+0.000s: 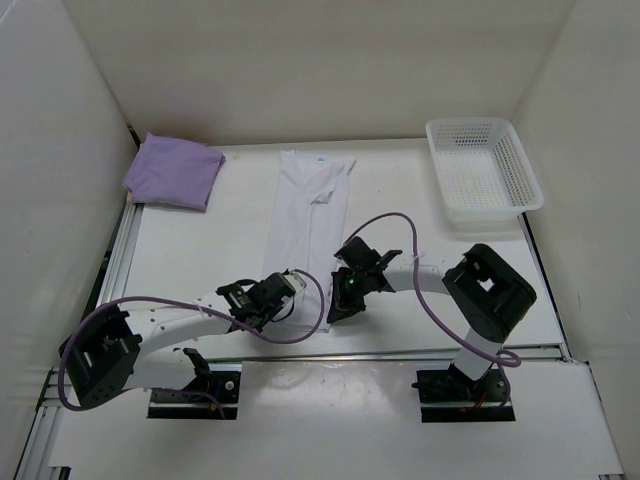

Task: Fold and stack the t-shirts
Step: Grab the bottom of the folded rectangular tshirt with both arms

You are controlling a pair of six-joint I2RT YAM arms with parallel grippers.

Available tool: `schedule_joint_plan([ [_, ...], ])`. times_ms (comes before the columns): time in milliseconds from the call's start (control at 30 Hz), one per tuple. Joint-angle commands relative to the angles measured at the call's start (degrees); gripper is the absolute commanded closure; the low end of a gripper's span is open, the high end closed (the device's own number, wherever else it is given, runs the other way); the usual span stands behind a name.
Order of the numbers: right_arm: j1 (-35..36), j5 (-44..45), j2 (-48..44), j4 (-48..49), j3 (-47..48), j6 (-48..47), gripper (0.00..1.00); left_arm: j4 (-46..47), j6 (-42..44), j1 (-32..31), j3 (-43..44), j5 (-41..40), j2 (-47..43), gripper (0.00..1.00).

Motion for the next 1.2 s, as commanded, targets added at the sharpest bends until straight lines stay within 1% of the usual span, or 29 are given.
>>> schedule_joint_plan([
  [0, -0.1, 1.4, -1.3, -1.5, -0.9, -0.3, 1.0, -2.5, -0.1, -0.2, -0.8, -0.2, -1.5, 0.89],
  [167, -0.1, 2.7, -1.9, -2.6, -0.9, -0.8, 1.0, -3.8, -0.1, -0.7, -0.8, 1.0, -1.5, 0.89],
  [233, -0.1, 2.7, -2.5, -2.6, -0.9, -0.8, 1.0, -4.5, -0.1, -0.7, -0.8, 2.1, -1.5, 0.76],
  [267, -0.1, 2.7, -2.5, -2.6, -0.9, -1.5, 1.0, -5.1, -0.1, -0.7, -0.8, 3.9, -1.5, 0.71],
  [300, -0.1, 2.7, -2.5, -2.6, -0.9, -1.6, 1.0, -5.2, -0.1, -0.7, 0.4, 4.9, -1.5, 0.54],
  [333, -0.1, 2.7, -2.5, -2.6, -0.9, -3.3, 0.97, -6.2, -0.1, -0.7, 1.1, 5.9, -2.0, 0.43],
  [400, 1.2, 2.7, -2.5, -4.7, -0.4, -6.0, 0.88, -8.3, -0.1, -0.7, 3.4, 9.0, -2.6, 0.31],
  [433, 1.2, 3.2, -2.5, -5.4, 0.2, -6.7, 0.8, -9.1, -0.1, -0.7, 4.2, 9.7, -3.9, 0.31],
  [467, 1.8, 3.2, -3.1, -6.1, 0.2, -7.5, 0.78, -10.0, -0.1, -0.7, 4.9, 11.3, -4.4, 0.3],
  [533, 2.4, 3.2, -4.6, -6.9, 0.2, -8.8, 0.72, -12.6, -0.1, 2.1, 7.0, 13.5, -6.7, 0.3],
  [567, 2.4, 3.2, -5.9, -6.9, -0.5, -8.8, 0.69, -13.2, -0.1, 3.5, 7.9, 16.4, -7.6, 0.3],
  [600, 2.4, 3.2, -6.5, -7.4, -1.3, -8.8, 0.67, -13.8, -0.1, 6.0, 8.7, 16.4, -8.7, 0.33],
  [633, 2.4, 3.2, -7.0, -7.4, -1.3, -9.3, 0.64, -11.9, -0.1, 6.6, 8.7, 14.8, -11.6, 0.34],
  [667, 2.4, 3.2, -7.8, -7.4, -1.9, -9.3, 0.64, -10.4, -0.1, 7.5, 8.7, 9.5, -12.9, 0.36],
  [700, 2.4, 3.7, -7.8, -7.4, -1.9, -9.3, 0.61, -8.9, -0.1, 10.8, 8.7, 8.6, -14.1, 0.36],
  [800, 2.9, 3.7, -8.4, -6.6, -1.9, -7.5, 0.57, -7.5, -0.1, 15.2, 11.8, 11.9, -14.8, 0.37],
  [833, 3.6, 3.7, -7.7, -5.8, -1.9, -7.0, 0.57, -7.5, -0.1, 17.7, 15.1, 11.9, -14.2, 0.37],
  [933, 4.1, 5.2, -6.4, -5.3, -0.3, -4.6, 0.57, -8.2, -0.1, 24.6, 21.2, 18.6, -10.2, 0.37],
  [967, 4.1, 5.2, -6.4, -4.8, -0.3, -3.1, 0.57, -8.7, -0.1, 26.3, 23.0, 20.3, -8.9, 0.34],
  [1000, 4.1, 5.2, -6.4, -4.1, 0.2, -2.0, 0.57, -8.8, -0.1, 28.0, 23.1, 24.7, -8.3, 0.29],
  [1033, 4.7, 5.9, -6.4, -4.1, 0.2, -0.9, 0.59, -9.4, -0.1, 31.1, 22.2, 26.8, -7.8, 0.25],
  [1100, 4.7, 8.1, -6.4, -4.7, 0.2, 1.2, 0.6, -10.6, -0.1, 34.2, 16.9, 31.4, -5.1, 0.25],
  [1133, 5.3, 9.0, -6.4, -5.2, 0.2, 1.7, 0.61, -10.6, -0.1, 34.2, 16.1, 32.8, -2.9, 0.28],
  [1167, 5.3, 9.6, -6.4, -5.2, -0.5, 2.2, 0.61, -12.7, -0.1, 34.9, 17.5, 34.8, -0.3, 0.31],
])
